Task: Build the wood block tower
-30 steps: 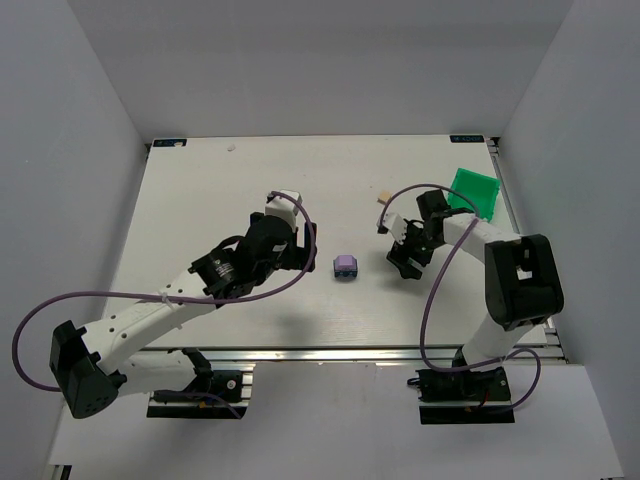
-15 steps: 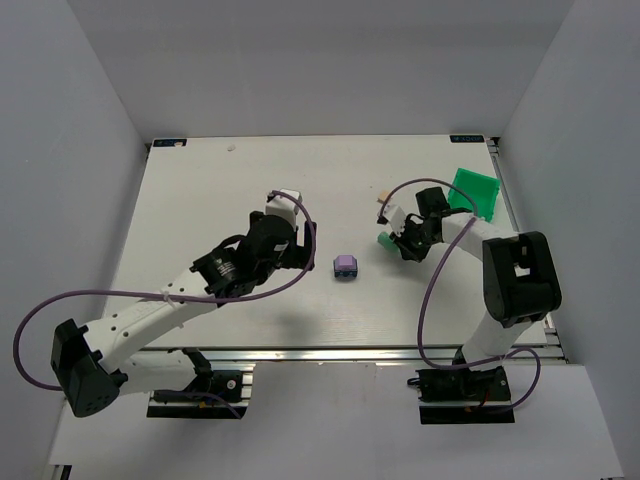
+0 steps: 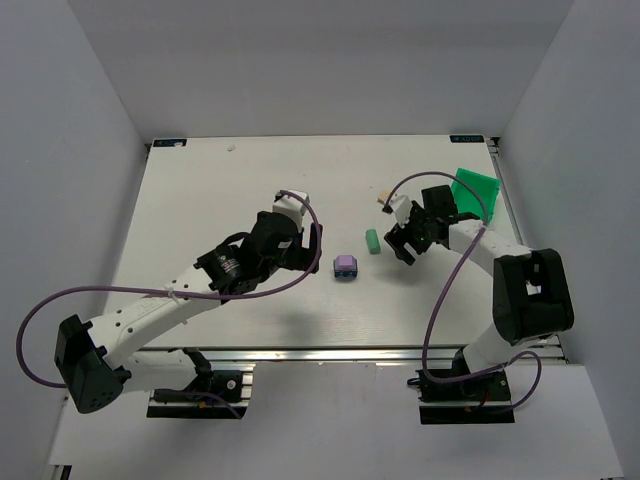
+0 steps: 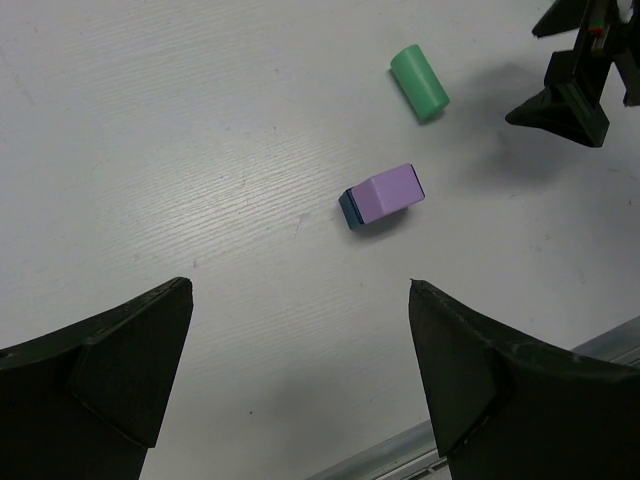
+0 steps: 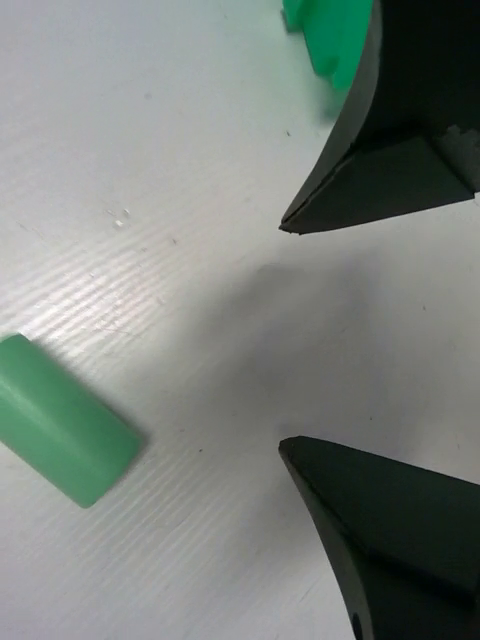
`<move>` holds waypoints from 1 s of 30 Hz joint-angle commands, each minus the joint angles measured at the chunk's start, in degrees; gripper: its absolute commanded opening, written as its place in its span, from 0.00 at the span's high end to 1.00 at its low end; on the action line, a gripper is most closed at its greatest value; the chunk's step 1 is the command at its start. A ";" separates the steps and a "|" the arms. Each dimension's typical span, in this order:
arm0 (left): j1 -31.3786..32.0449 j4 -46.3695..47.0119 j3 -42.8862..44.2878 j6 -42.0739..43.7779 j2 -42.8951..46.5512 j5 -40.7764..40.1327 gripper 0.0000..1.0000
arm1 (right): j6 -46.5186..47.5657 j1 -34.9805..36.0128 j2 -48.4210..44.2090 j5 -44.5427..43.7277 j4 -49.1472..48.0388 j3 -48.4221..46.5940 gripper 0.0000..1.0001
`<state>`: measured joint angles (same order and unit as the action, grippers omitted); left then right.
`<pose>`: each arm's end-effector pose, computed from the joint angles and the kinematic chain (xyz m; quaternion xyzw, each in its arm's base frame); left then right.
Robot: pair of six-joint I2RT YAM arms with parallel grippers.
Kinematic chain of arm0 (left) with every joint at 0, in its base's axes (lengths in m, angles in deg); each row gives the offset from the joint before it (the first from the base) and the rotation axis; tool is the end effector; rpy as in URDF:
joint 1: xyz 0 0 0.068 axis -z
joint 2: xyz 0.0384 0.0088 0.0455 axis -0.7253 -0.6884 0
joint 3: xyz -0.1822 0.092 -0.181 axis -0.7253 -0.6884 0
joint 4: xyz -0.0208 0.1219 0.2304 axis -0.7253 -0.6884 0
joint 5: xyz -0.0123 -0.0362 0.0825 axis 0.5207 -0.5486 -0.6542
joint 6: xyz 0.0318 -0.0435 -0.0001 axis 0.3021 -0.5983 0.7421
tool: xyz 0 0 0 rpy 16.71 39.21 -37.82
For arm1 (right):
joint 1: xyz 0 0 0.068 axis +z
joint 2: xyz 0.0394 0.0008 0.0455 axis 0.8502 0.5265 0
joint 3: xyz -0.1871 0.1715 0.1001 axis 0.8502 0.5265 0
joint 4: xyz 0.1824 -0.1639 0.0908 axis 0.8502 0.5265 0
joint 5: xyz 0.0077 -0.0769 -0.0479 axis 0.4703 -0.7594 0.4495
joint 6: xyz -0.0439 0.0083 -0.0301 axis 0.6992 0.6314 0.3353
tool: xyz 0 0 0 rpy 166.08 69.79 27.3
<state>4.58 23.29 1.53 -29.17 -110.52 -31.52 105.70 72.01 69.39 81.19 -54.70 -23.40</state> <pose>0.1702 -0.1909 0.3152 0.1411 0.8713 -0.1377 0.4494 0.3084 0.0840 0.1827 -0.4531 0.8315 0.0408 0.3188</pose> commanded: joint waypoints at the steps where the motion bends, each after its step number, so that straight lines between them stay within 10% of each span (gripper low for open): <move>1: -0.09 0.24 0.81 0.79 0.10 2.03 0.02 | -5.07 0.90 -1.69 1.79 -2.74 -5.59 0.11; 12: -0.18 -0.29 2.65 0.97 -3.16 3.97 0.02 | -44.91 8.98 10.09 -7.69 -2.56 -18.79 0.11; 30: -0.18 -0.73 0.02 0.62 1.06 3.35 0.02 | -54.96 18.82 22.49 -24.13 7.54 -27.94 0.28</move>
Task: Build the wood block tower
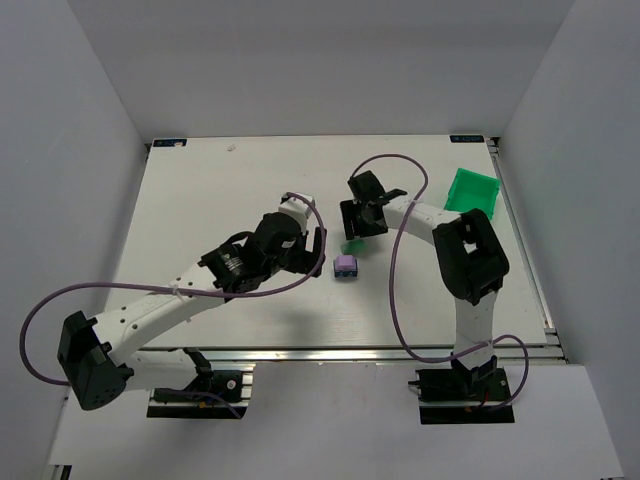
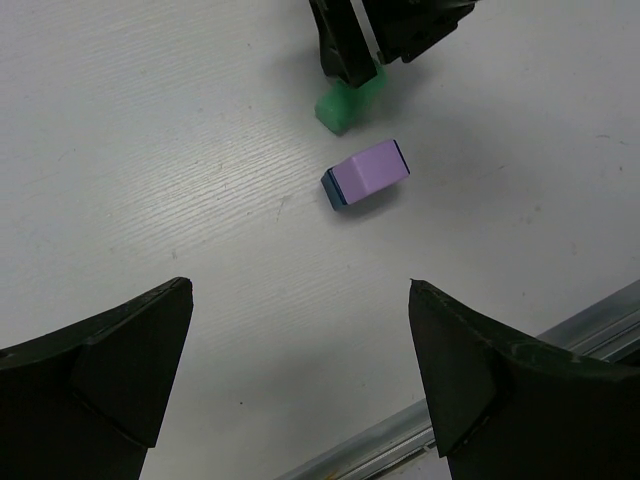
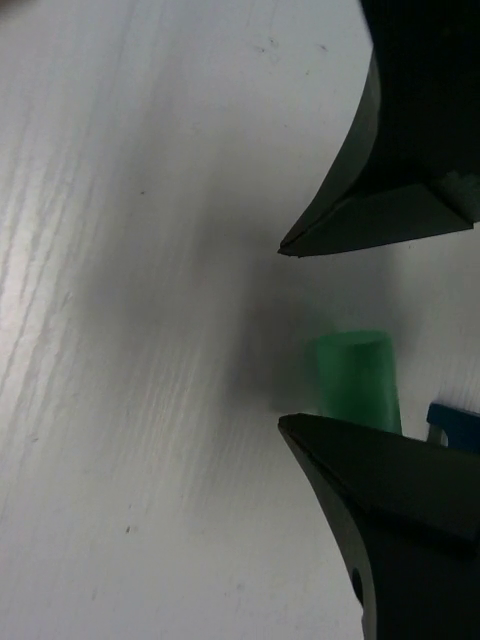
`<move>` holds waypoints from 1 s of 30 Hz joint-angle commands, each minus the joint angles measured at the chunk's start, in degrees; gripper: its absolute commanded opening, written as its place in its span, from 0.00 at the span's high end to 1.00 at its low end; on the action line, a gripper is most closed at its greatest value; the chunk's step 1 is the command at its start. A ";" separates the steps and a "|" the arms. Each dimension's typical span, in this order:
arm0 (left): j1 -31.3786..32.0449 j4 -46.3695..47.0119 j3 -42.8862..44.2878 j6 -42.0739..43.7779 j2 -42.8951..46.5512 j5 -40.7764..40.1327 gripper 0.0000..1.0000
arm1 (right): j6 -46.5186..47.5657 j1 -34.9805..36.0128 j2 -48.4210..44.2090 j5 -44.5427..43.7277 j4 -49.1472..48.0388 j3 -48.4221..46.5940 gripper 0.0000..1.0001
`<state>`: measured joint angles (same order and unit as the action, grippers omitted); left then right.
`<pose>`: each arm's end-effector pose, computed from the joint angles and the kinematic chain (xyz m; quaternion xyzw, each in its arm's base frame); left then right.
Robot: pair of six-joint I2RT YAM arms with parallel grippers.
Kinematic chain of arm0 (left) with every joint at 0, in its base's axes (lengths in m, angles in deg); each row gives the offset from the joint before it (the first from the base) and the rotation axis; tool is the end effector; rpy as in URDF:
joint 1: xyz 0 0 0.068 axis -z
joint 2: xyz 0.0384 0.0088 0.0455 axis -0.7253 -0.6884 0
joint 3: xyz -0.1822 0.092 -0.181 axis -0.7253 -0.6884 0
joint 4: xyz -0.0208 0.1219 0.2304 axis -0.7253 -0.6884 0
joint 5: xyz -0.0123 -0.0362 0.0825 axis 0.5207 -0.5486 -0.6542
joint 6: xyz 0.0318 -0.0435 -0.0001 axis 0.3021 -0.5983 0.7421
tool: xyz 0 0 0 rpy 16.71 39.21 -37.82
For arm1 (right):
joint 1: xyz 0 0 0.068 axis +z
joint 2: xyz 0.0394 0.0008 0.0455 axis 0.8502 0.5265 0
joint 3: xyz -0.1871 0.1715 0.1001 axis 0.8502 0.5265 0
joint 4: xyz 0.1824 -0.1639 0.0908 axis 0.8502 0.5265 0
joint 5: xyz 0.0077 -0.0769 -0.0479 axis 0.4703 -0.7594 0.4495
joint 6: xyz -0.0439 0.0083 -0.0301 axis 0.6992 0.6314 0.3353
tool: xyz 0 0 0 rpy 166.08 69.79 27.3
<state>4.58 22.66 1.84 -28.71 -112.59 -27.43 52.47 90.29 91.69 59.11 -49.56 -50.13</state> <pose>0.1729 -0.1981 0.3069 0.1661 0.8798 -0.1507 0.4191 0.3638 0.2214 0.1769 -0.1259 0.9436 0.0489 0.3024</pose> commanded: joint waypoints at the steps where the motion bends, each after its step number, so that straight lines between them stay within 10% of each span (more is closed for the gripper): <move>1: -0.18 -0.27 -0.29 0.07 3.22 -0.91 0.02 | -1.73 0.64 0.28 -1.62 2.49 -0.94 0.32; 21: -0.09 -0.53 -1.17 -0.46 4.45 -0.47 0.02 | 6.07 -3.66 -6.90 0.39 -3.47 2.11 0.23; 30: -0.18 -0.80 -2.05 0.77 5.60 0.14 0.02 | 51.51 -11.04 -22.91 24.99 -12.55 21.90 0.11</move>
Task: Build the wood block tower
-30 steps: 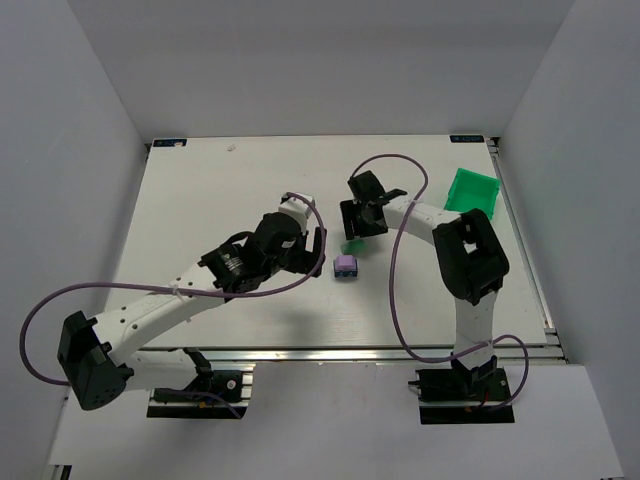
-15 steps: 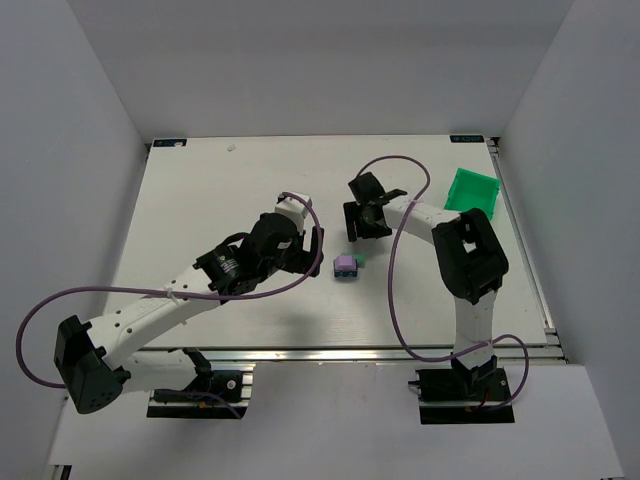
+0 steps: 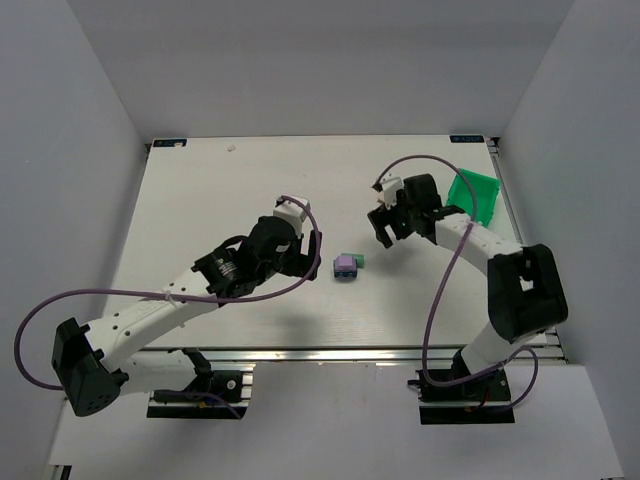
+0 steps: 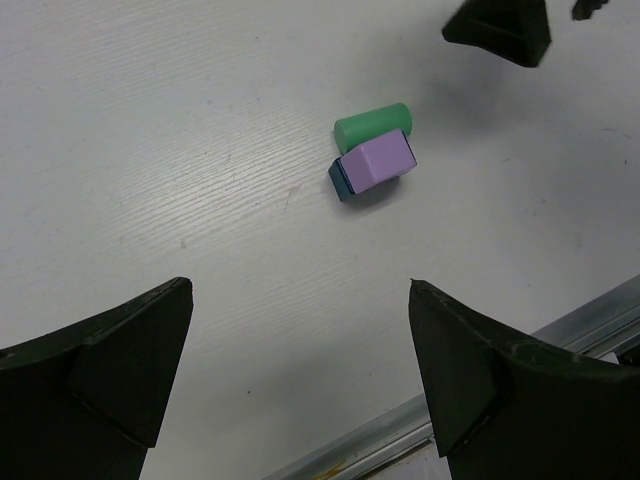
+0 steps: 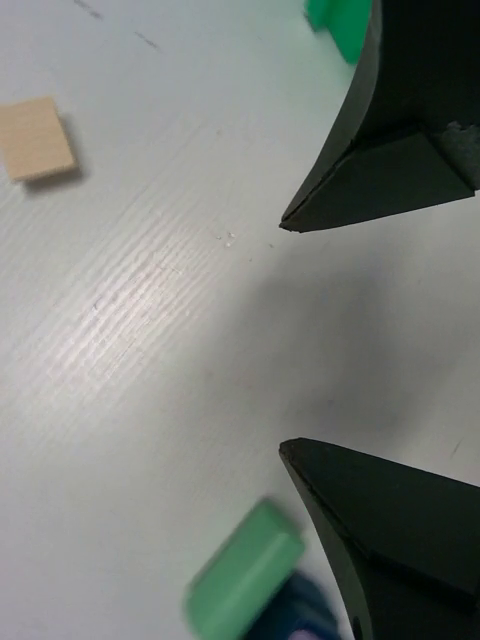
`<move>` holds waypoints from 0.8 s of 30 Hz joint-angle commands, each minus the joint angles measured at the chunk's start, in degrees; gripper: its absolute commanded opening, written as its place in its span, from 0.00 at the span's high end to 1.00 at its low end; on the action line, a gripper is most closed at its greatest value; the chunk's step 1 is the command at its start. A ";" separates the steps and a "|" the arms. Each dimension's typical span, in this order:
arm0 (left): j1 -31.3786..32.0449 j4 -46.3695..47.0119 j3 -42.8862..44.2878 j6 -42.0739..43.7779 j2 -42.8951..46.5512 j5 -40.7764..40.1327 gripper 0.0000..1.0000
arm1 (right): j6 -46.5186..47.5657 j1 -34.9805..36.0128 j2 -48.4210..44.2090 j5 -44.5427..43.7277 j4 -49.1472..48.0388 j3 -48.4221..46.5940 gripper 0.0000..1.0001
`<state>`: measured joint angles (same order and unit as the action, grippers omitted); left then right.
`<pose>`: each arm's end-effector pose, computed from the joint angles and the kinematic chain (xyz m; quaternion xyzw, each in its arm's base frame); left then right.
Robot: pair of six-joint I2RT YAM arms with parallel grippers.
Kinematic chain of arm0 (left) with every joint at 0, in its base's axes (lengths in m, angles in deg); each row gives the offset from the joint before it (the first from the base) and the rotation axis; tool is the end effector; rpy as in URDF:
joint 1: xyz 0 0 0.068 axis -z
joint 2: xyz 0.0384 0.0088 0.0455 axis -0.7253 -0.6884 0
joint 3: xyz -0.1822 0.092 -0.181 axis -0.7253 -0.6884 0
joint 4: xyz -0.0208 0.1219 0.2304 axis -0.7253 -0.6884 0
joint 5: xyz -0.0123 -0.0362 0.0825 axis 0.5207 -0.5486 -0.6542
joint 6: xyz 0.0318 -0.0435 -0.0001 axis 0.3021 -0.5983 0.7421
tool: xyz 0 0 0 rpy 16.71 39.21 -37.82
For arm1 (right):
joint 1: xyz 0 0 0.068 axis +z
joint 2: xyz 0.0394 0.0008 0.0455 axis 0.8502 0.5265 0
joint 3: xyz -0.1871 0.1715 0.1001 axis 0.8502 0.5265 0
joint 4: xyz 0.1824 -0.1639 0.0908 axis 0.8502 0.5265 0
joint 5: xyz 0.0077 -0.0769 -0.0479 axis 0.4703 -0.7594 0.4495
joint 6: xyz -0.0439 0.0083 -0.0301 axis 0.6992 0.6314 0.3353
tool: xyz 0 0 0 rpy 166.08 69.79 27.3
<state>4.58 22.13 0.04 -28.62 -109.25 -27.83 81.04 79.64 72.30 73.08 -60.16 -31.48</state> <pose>0.1646 -0.1874 0.3094 0.1631 0.8762 -0.1528 0.4269 0.3316 0.1334 0.2156 -0.3000 0.8693 0.0648 0.3875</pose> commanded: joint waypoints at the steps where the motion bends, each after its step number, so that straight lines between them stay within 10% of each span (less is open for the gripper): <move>1: -0.18 -0.36 -0.43 1.03 2.34 0.54 0.02 | 27.31 -0.84 -4.58 15.40 -1.93 6.40 0.11; 13: -0.09 0.34 0.18 4.91 1.55 0.19 0.02 | 57.18 -1.81 4.29 25.73 20.36 -17.20 0.11; 24: -0.09 -0.53 1.41 4.12 -3.28 -2.45 0.02 | 66.66 -2.95 4.29 38.02 30.50 -12.73 0.11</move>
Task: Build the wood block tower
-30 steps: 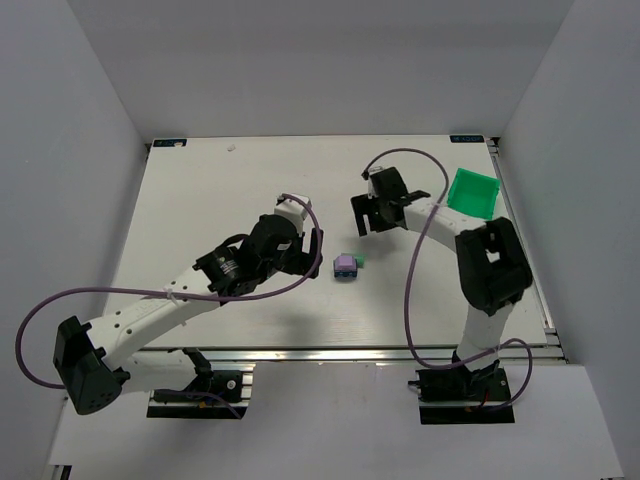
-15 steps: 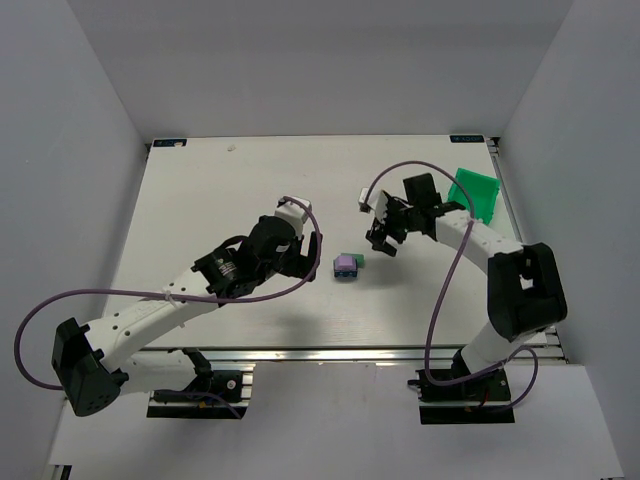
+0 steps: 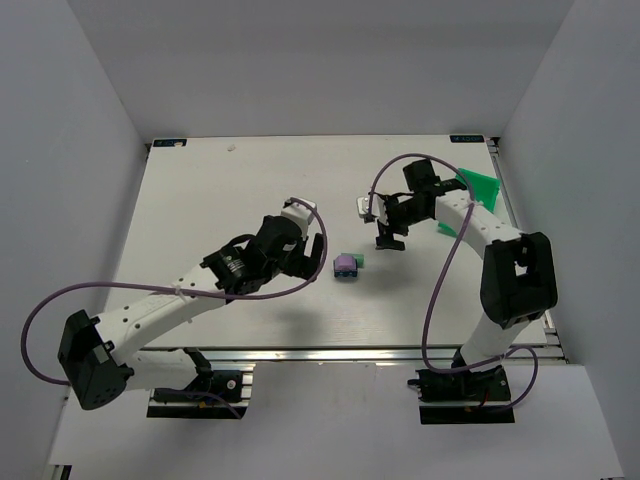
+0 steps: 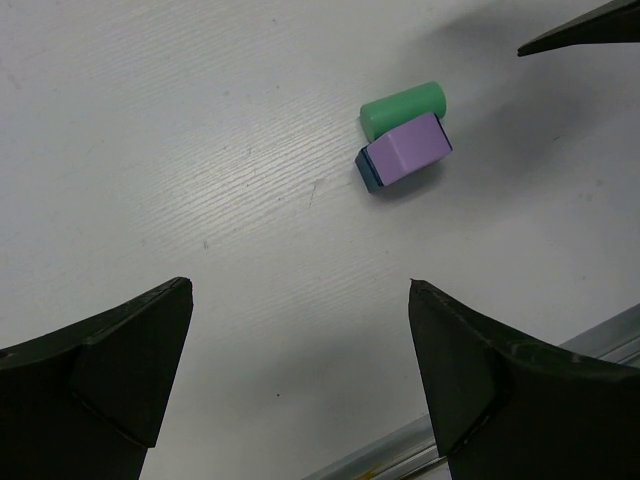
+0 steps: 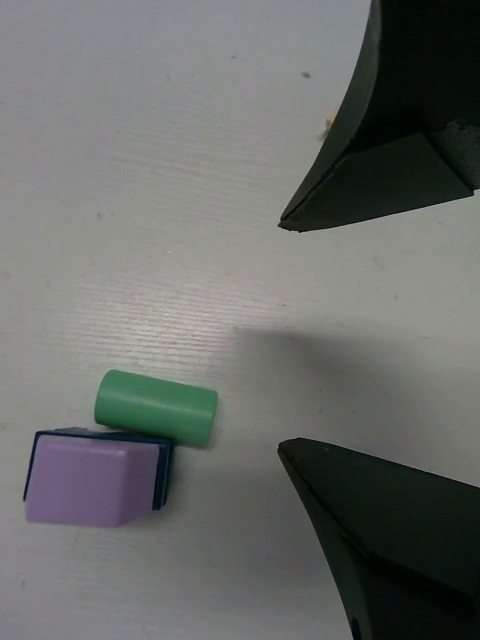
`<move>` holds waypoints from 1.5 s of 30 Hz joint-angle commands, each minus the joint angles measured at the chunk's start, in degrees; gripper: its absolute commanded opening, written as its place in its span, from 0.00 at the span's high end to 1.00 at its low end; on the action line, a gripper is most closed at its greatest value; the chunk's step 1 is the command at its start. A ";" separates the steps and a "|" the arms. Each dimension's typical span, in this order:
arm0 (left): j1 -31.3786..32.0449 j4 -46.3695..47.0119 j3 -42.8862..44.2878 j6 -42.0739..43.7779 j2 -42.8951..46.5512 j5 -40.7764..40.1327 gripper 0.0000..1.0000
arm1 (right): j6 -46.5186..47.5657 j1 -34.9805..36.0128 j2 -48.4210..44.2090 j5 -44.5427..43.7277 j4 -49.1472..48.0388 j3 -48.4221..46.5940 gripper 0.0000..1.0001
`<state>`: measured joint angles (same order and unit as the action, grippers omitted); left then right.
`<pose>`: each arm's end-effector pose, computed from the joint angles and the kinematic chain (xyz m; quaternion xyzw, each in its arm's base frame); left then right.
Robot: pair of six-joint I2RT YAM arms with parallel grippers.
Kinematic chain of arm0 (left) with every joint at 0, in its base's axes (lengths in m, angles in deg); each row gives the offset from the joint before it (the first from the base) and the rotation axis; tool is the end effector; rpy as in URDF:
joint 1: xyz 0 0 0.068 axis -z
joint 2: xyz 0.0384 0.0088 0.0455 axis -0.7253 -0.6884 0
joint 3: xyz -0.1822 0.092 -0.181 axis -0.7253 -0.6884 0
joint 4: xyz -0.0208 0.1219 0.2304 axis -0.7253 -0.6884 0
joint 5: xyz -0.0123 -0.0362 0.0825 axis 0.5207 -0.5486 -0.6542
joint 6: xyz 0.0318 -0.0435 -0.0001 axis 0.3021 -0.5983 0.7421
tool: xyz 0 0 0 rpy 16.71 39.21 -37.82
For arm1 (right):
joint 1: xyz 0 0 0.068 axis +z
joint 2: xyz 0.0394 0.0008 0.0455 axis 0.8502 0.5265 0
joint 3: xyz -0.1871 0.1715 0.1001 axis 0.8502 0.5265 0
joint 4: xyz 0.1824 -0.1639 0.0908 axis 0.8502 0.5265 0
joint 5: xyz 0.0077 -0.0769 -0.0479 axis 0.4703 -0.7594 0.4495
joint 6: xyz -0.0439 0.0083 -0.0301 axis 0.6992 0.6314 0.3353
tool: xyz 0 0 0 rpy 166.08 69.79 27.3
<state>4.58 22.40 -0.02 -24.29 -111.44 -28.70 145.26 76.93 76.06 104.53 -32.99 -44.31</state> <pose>0.1696 -0.1929 0.3006 0.1971 0.8758 -0.1211 0.4237 0.3289 0.1336 0.2375 -0.7423 0.5512 0.1491 0.3507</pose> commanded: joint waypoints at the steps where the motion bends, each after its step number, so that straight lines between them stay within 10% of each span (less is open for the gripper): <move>1: -0.01 -0.97 1.65 -0.30 -1.79 -1.75 0.02 | 0.77 -0.15 0.88 6.66 2.37 0.19 0.11; 45: -0.09 -0.98 1.21 0.93 -4.88 -0.26 0.02 | -12.51 5.65 11.87 0.34 -8.62 4.94 0.30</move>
<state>4.58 21.54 0.00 -23.81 -116.22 -29.53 131.75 82.31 87.40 104.97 -42.13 -39.44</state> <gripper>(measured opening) 0.982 0.705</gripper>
